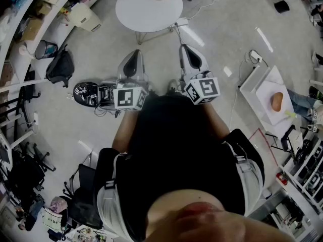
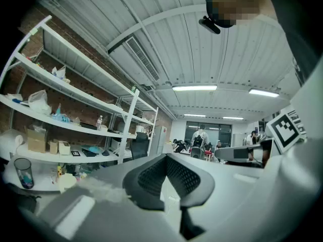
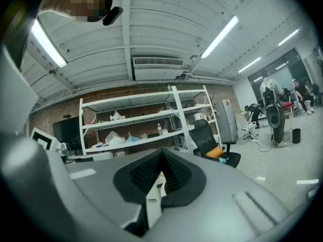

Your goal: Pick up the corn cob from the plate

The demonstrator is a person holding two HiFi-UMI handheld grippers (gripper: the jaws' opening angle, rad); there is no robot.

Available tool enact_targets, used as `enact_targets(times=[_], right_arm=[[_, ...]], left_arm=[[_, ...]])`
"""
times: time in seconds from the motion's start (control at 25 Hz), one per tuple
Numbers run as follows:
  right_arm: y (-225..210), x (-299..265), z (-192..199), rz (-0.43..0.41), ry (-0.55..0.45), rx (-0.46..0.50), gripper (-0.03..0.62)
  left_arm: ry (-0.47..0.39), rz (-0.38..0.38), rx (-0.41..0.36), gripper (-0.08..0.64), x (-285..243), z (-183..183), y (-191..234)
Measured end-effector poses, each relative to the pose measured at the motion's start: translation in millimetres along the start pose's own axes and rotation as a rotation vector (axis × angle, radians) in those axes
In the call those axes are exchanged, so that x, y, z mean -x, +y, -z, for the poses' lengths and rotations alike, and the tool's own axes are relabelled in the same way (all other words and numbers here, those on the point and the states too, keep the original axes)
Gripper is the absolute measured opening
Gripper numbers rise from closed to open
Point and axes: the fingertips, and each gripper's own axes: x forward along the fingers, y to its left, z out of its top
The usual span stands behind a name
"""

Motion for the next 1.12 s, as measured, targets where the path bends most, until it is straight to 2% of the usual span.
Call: enact_targets(times=[0.16,0.6,0.92,1.12], right_arm=[[-4,-1,6,0.011,-0.014,0.001,0.008],[-1,-6,9,0.008,0.007,0.019,0.008],[11,-18,10,0.032,-0.010,-0.006,0.008],[22,-27,12,0.054,-0.019,-0.005,0.008]], left_arm=[[-0.005,0.020,-0.022,0.000,-3,2,1],[-0.006,0.009,-0.013,0.000,-1,3,6],[-0.004,-0.004,0.006,0.000,6,-1,29],[-0.006,0.023,-0.003,0.000,10,-1,44]])
